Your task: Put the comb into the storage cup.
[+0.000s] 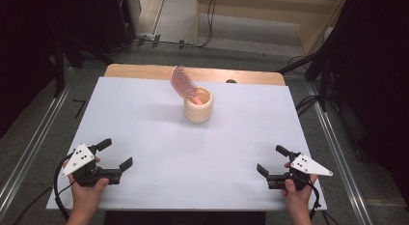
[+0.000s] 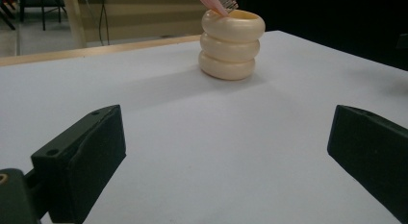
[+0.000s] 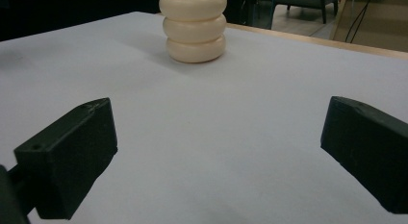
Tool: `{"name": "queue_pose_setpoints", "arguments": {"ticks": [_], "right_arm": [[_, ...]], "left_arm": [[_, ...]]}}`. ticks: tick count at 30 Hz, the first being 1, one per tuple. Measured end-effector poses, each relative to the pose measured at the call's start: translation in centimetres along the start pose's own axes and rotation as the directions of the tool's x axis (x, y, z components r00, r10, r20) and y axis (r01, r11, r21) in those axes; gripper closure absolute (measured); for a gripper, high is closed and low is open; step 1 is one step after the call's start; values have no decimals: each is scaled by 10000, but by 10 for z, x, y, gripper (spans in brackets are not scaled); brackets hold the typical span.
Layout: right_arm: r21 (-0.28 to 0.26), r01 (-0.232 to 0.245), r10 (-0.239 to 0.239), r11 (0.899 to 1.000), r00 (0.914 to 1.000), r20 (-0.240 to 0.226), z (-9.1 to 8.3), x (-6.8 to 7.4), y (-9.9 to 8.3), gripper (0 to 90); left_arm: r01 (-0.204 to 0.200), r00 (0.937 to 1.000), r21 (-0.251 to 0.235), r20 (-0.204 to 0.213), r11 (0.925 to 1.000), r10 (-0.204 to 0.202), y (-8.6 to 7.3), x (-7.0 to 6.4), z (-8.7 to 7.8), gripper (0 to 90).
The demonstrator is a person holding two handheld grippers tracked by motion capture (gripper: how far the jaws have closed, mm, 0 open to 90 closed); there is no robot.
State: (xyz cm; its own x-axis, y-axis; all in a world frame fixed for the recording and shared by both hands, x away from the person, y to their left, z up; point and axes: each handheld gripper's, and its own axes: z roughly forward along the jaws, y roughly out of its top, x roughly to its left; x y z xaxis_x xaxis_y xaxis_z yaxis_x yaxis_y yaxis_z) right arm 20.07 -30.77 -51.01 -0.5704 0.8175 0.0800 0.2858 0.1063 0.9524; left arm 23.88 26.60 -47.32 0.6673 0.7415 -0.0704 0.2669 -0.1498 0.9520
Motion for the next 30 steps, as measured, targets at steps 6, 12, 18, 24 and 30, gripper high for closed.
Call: {"name": "queue_pose_setpoints", "arguments": {"ticks": [6,12,18,24,30], "right_arm": [[-6,-53,53,10000,10000,2,0,0,0,0],[2,-72,72,10000,10000,21,0,-1,-1,0],[3,-73,73,10000,10000,30,0,-1,-1,0],[15,-179,179,9998,9998,37,1,-2,-2,0],[5,-232,232,9997,9997,75,1,-3,-2,0]], "left_arm": [[89,9999,13,-89,10000,-89,-4,5,-7,0],[138,9998,177,-116,9997,-136,-9,8,-9,0],[111,9999,118,-80,9999,-110,-9,15,-16,0],[144,9995,-16,-294,9999,-145,-12,24,-23,0],[251,9992,-11,-312,9997,-251,-15,27,-23,0]]}}
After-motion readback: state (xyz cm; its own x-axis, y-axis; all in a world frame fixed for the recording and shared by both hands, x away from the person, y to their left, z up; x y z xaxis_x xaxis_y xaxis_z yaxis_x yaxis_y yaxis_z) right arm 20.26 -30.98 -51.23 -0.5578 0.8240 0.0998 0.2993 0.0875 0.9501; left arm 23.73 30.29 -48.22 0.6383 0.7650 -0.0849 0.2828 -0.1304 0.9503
